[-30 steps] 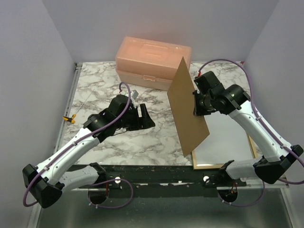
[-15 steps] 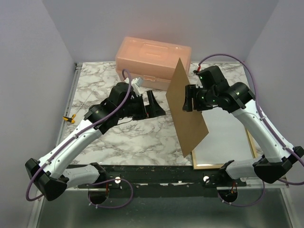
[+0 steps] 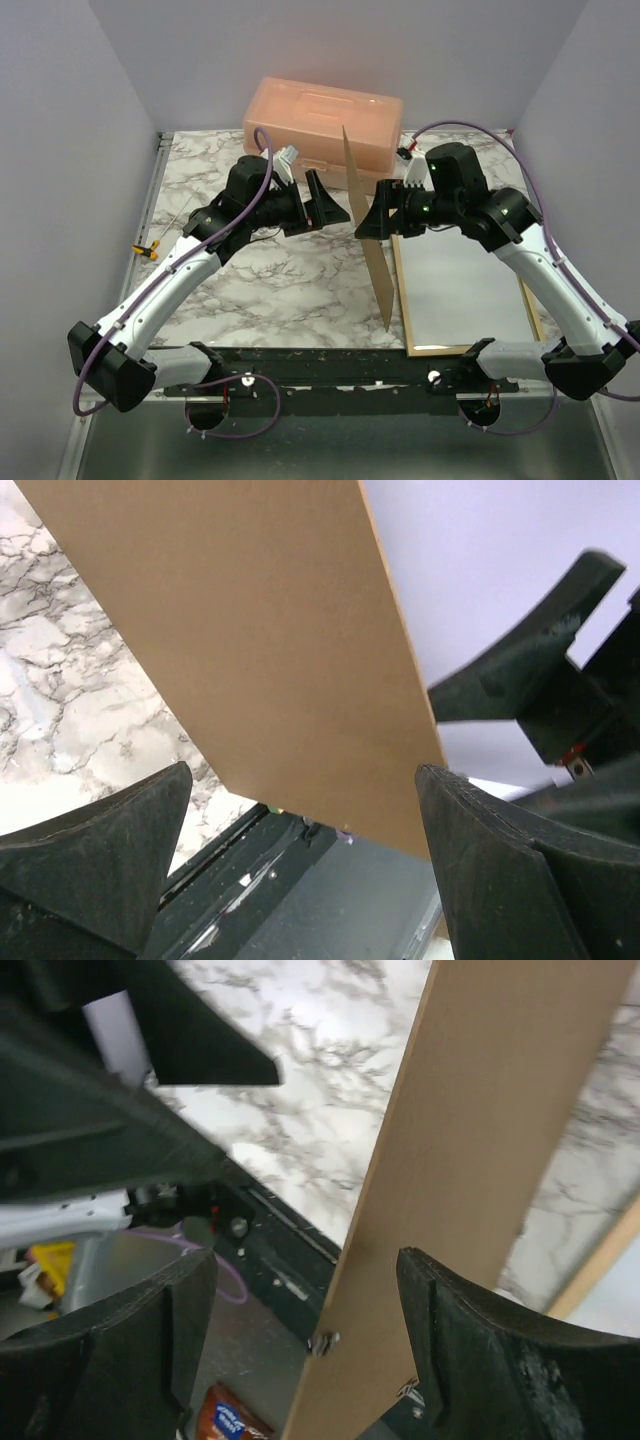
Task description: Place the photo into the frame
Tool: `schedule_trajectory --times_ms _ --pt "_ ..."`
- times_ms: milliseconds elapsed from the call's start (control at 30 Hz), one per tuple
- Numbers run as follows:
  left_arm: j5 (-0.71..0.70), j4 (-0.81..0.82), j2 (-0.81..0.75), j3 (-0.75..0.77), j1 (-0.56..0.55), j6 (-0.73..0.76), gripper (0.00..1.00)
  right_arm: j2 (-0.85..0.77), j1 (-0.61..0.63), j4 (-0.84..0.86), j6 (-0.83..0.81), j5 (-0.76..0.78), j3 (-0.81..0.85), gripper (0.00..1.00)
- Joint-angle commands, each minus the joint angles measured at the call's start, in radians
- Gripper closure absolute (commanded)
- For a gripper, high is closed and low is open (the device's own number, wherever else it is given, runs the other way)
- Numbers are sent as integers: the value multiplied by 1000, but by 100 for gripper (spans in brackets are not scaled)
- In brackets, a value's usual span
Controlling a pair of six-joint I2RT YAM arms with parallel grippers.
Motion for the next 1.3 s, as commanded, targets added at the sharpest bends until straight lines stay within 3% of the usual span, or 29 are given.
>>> schedule_trajectory --times_ms 0,200,300,433,567,900,1033,1167,1267 --pt "117 151 -7 -81 38 -36 1 -98 -1 222 81 -210 -102 19" --pt "176 224 43 -133 42 -55 2 -169 -1 343 155 -184 -220 19" --pt "161 212 38 -156 42 -38 9 -191 -1 319 166 -83 -255 20" --pt "20 124 -4 -176 42 12 22 -237 -1 319 189 38 -301 21" --pt "-46 79 -26 -187 42 45 29 -275 -1 367 207 53 -358 21" --pt "-56 132 18 -219 28 45 43 -278 -1 424 257 71 -434 21" --pt "-43 189 14 -254 26 30 65 -274 -1 431 272 94 -451 21" --pt "-78 167 -6 -259 26 35 97 -243 -1 391 271 118 -458 21" --pt "-131 136 -54 -264 27 35 100 -213 -2 338 264 150 -451 21"
